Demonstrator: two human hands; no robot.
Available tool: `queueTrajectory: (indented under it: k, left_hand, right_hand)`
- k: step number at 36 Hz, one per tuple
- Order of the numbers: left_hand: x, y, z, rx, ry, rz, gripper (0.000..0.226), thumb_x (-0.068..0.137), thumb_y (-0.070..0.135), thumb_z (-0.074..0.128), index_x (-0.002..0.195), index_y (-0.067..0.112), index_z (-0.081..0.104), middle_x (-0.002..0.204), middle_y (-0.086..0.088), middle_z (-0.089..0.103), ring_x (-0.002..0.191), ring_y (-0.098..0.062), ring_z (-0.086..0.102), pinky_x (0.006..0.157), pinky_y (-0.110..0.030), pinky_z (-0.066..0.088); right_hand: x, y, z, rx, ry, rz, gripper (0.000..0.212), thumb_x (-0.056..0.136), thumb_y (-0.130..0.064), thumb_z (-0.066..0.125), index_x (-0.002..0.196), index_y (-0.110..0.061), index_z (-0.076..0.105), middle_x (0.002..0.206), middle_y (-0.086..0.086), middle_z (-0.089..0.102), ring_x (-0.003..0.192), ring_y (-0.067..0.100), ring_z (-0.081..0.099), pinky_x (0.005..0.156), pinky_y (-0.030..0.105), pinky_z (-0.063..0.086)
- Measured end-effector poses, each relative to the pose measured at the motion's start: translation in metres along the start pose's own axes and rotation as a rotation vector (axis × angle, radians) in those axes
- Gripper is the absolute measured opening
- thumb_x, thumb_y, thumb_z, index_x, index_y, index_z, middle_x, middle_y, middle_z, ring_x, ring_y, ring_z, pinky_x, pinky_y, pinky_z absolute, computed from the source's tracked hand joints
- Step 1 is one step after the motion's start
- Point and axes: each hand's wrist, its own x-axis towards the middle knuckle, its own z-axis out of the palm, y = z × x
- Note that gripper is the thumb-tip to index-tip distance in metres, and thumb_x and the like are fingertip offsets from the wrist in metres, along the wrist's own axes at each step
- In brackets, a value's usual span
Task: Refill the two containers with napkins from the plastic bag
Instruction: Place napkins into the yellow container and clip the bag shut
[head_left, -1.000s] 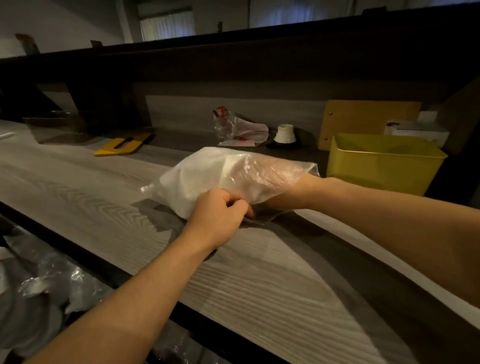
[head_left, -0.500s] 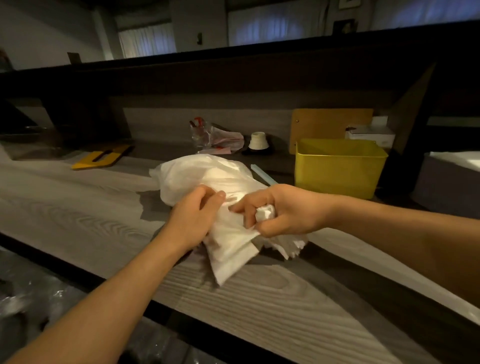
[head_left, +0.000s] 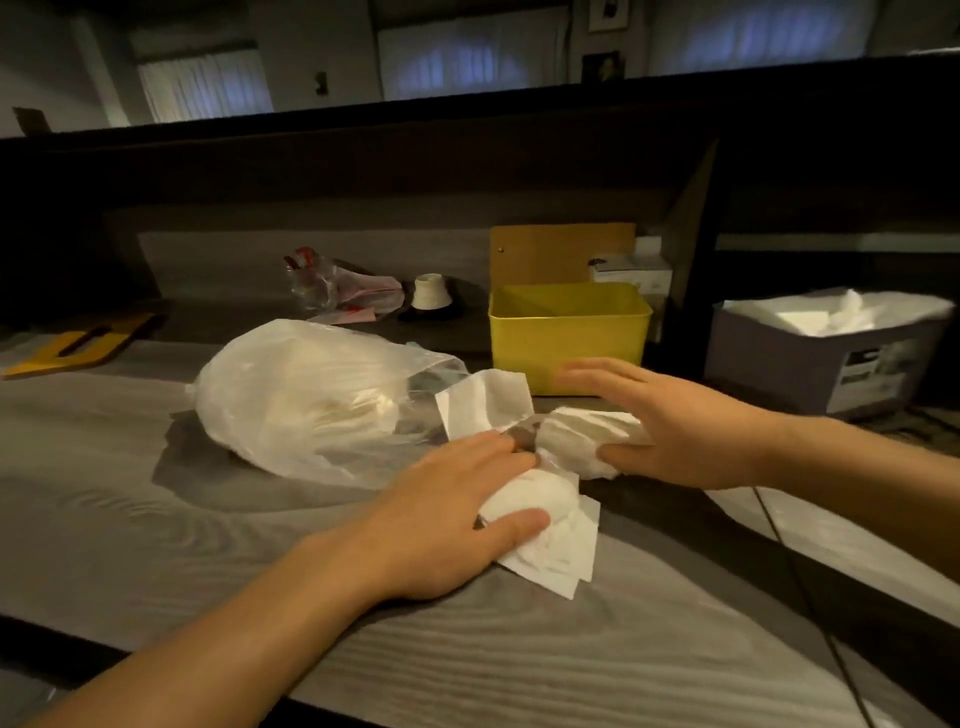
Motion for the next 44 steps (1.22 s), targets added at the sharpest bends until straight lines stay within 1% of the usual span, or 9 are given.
queueTrajectory:
  k: [6,10,15,19,24,27,30,35,44]
  left_hand:
    - [0.033,0.025,0.016,-0.103,0.102,0.106,0.06,0.099,0.062,0.038,0.153,0.034,0.037,0.158,0.02,0.03,0.137,0.009,0.021,0.1,0.005,0.008]
    - [0.054,0.036,0.02,-0.224,0.175,0.159,0.055,0.095,0.067,0.035,0.135,0.035,0.056,0.136,0.025,0.049,0.124,0.011,0.041,0.099,-0.006,0.031]
    - [0.091,0.036,0.007,-0.391,0.386,0.056,0.011,0.098,0.034,0.059,0.095,0.033,0.07,0.095,0.02,0.067,0.094,0.005,0.059,0.074,-0.009,0.045]
    - [0.111,0.022,0.012,-0.334,0.379,0.152,0.004,0.091,0.026,0.069,0.094,0.03,0.069,0.1,0.018,0.062,0.097,-0.003,0.061,0.078,-0.015,0.049]
    - [0.115,0.012,0.016,-0.34,0.448,0.224,0.023,0.086,0.034,0.076,0.101,0.03,0.06,0.112,0.02,0.054,0.11,-0.004,0.056,0.089,-0.012,0.045]
    - [0.113,0.01,0.015,-0.362,0.344,0.193,0.048,0.082,0.051,0.074,0.123,0.046,0.049,0.131,0.033,0.045,0.127,0.006,0.045,0.098,-0.005,0.037]
    - [0.113,0.008,0.015,-0.395,0.186,0.117,0.067,0.079,0.059,0.074,0.136,0.054,0.039,0.135,0.041,0.041,0.126,0.018,0.039,0.095,-0.002,0.037]
    - [0.114,0.004,0.015,-0.37,0.141,0.11,0.037,0.083,0.04,0.078,0.117,0.045,0.065,0.115,0.035,0.061,0.112,0.011,0.056,0.089,-0.01,0.048]
    - [0.115,0.006,0.012,-0.396,0.097,0.04,0.037,0.084,0.038,0.079,0.115,0.048,0.062,0.111,0.032,0.064,0.108,0.014,0.055,0.088,-0.008,0.048]
  right_hand:
    - [-0.026,0.031,0.022,0.05,0.013,0.169,0.056,0.101,-0.045,0.051,0.154,-0.035,0.035,0.158,-0.017,0.033,0.14,0.006,0.039,0.11,0.019,0.032]
    - [-0.021,0.041,0.027,0.041,0.073,0.153,0.047,0.105,-0.036,0.047,0.151,-0.028,0.043,0.156,-0.012,0.039,0.141,0.011,0.039,0.115,0.025,0.032]
    - [-0.011,0.048,0.028,0.102,0.131,0.117,0.043,0.103,-0.028,0.051,0.146,-0.025,0.052,0.149,-0.009,0.049,0.133,0.011,0.048,0.112,0.027,0.039]
    - [-0.013,0.05,0.029,0.18,0.165,0.095,0.041,0.097,-0.042,0.06,0.135,-0.028,0.061,0.135,-0.013,0.058,0.116,0.004,0.057,0.1,0.03,0.05]
    - [-0.013,0.053,0.028,0.173,0.186,0.074,0.048,0.095,-0.047,0.062,0.139,-0.028,0.059,0.14,-0.014,0.057,0.122,0.003,0.054,0.104,0.023,0.046]
    - [-0.013,0.054,0.029,0.169,0.19,0.048,0.043,0.097,-0.038,0.062,0.139,-0.029,0.06,0.142,-0.014,0.056,0.125,0.003,0.053,0.106,0.023,0.045]
    - [-0.014,0.054,0.028,0.193,0.209,0.017,0.036,0.098,-0.032,0.062,0.134,-0.031,0.065,0.14,-0.013,0.058,0.127,0.001,0.051,0.105,0.021,0.045]
    - [-0.014,0.053,0.028,0.198,0.245,0.001,0.031,0.097,-0.028,0.063,0.127,-0.03,0.07,0.133,-0.013,0.064,0.122,0.0,0.055,0.103,0.024,0.047]
    - [-0.013,0.051,0.027,0.167,0.235,0.025,0.039,0.093,-0.041,0.066,0.13,-0.031,0.066,0.133,-0.015,0.061,0.118,0.002,0.056,0.1,0.027,0.05]
